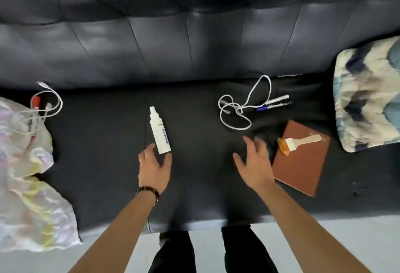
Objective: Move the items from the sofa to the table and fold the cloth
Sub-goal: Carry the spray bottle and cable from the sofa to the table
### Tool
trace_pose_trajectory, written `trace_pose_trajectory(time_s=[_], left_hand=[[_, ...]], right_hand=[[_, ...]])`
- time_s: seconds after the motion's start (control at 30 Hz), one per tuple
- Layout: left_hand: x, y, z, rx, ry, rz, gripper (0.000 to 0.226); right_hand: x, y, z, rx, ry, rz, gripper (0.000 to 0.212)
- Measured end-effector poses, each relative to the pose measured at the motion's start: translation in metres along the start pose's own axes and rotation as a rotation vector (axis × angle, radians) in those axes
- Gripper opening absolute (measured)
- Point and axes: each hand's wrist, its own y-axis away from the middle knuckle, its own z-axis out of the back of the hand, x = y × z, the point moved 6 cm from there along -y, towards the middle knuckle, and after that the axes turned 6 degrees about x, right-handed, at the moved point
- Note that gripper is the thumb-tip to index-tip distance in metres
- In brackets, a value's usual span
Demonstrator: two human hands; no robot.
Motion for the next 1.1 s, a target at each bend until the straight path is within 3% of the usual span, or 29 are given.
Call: trace_pose_trajectory(time_s=[0.07, 0.13, 0.2, 0.27, 0.37, 0.43, 0.5, 0.63, 0.7, 0.93, 1.1], left_hand=[[0.004, -0.031, -0.004, -0.109, 0.019, 0.062, 0.073], [0.004, -0.059, -0.012, -0.118, 0.016, 0.100, 0.073], [0.010, -0.069, -0.025, -0.158, -0.065, 0.064, 0.064], [0.016, -0.069, -0.033, -0.247, -0.120, -0.009, 0.057], [0.023, -0.063, -0.040, -0.277, -0.160, -0.070, 0.056], [0.030, -0.050, -0.044, -0.228, -0.196, -0.098, 0.055], [0.036, -0.034, -0.046, -0.145, -0.225, -0.100, 0.053], [0.046, 0.015, -0.050, 0.098, -0.042, 0.080, 0.044], [0.043, 0.056, -0.044, 0.149, 0.021, 0.127, 0.044], [-0.009, 0.200, 0.022, 0.190, 0.196, 0.029, 0.041], [-0.072, 0.274, 0.111, 0.228, 0.246, -0.196, 0.035]], right_hand=[[0.004, -0.032, 0.008, -0.142, 0.061, 0.052, 0.078], [0.011, -0.068, 0.019, -0.222, 0.075, 0.087, 0.092], [0.019, -0.096, 0.014, -0.220, 0.140, 0.116, 0.105], [0.021, -0.117, -0.001, -0.098, 0.186, 0.116, 0.108], [0.018, -0.114, -0.021, -0.048, 0.119, 0.094, 0.092], [0.015, -0.089, -0.029, -0.120, 0.098, 0.092, 0.079], [0.013, -0.060, -0.034, -0.079, 0.099, 0.093, 0.065], [0.004, 0.006, -0.049, 0.157, 0.108, 0.122, 0.026], [0.006, 0.048, -0.046, 0.194, 0.103, 0.152, 0.020], [0.042, 0.187, 0.032, 0.005, -0.197, 0.066, 0.020], [0.076, 0.288, 0.117, -0.263, -0.404, -0.042, 0.025]])
